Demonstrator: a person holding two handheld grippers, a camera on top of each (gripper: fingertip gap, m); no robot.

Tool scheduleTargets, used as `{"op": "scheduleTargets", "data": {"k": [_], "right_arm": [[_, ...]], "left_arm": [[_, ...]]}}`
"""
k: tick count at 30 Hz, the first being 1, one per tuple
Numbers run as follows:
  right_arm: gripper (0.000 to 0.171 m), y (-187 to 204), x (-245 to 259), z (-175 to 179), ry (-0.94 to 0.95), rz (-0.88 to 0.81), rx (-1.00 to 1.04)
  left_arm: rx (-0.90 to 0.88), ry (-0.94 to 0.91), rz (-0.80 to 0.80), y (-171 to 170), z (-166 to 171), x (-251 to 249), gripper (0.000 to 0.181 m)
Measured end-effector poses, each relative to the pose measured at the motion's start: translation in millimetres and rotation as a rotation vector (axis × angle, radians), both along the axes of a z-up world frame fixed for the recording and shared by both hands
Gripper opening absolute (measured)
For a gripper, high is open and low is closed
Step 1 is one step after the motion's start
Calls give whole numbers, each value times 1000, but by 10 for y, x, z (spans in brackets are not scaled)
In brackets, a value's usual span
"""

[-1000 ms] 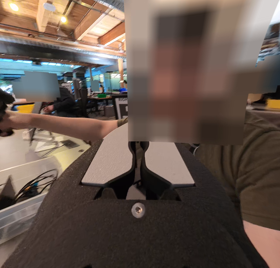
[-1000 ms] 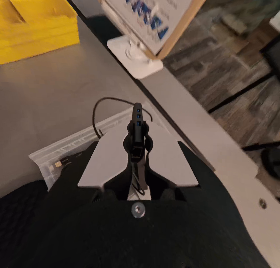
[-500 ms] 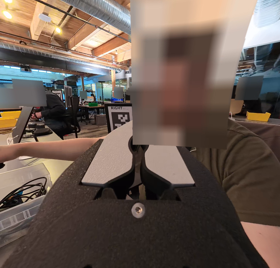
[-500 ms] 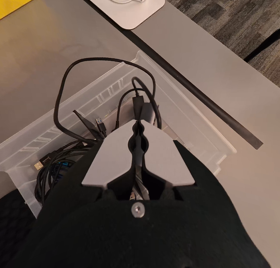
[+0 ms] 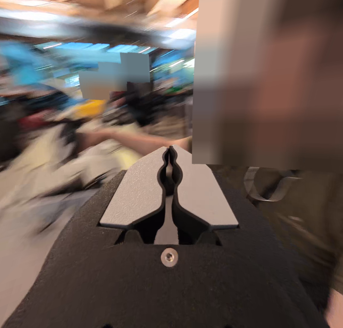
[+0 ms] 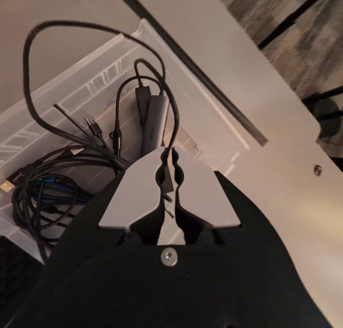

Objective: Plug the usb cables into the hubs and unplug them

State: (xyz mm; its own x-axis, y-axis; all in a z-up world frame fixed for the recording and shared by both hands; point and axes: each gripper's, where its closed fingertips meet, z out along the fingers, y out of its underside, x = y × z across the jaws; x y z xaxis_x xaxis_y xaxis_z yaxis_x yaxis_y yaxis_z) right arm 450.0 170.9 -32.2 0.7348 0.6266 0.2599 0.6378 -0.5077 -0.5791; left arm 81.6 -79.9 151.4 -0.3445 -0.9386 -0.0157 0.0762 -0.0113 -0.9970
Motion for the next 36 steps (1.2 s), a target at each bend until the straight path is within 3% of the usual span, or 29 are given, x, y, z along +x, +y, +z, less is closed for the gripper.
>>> {"op": "scheduleTargets", "data": {"k": [2,5,8,11,14,15,17,19,21,24,26,36], "right_arm": [[25,-110,57,189,69,-64,36],[39,-275,238,332,203,-207,84],[44,-403,499,94,261,-354,27],[45,-590,797,-327,160,-454,-189],[49,-734,805,-554,303,-473,-326],[49,-788,786,-603,355,-485,-384],[44,-864,727,-672,413,-488,-468],[38,-902,681,-735,392,-484,-518],[28,-921,660,-805,320,-494,-555],[8,-876,662,-913,185,-512,-572],[8,-859,651,-955,164,-570,-606],[6,-697,226,-945,218,-621,-645]], "left_arm": [[48,79,240,281,-61,-6,0],[96,160,566,686,-95,-170,0],[206,294,919,1106,-192,-535,12],[260,413,1412,1574,-176,-1375,29],[174,570,1762,1714,-330,-2344,37],[64,648,1800,1700,-506,-2581,46],[-210,750,1716,1633,-898,-2790,61],[-378,666,1594,1657,-1012,-2812,53],[-447,584,1620,1722,-1032,-2959,45],[-526,838,1662,1640,-1442,-3204,47],[-555,953,1652,1630,-1661,-3285,49],[-799,1158,1499,1566,-2301,-3305,23]]}}
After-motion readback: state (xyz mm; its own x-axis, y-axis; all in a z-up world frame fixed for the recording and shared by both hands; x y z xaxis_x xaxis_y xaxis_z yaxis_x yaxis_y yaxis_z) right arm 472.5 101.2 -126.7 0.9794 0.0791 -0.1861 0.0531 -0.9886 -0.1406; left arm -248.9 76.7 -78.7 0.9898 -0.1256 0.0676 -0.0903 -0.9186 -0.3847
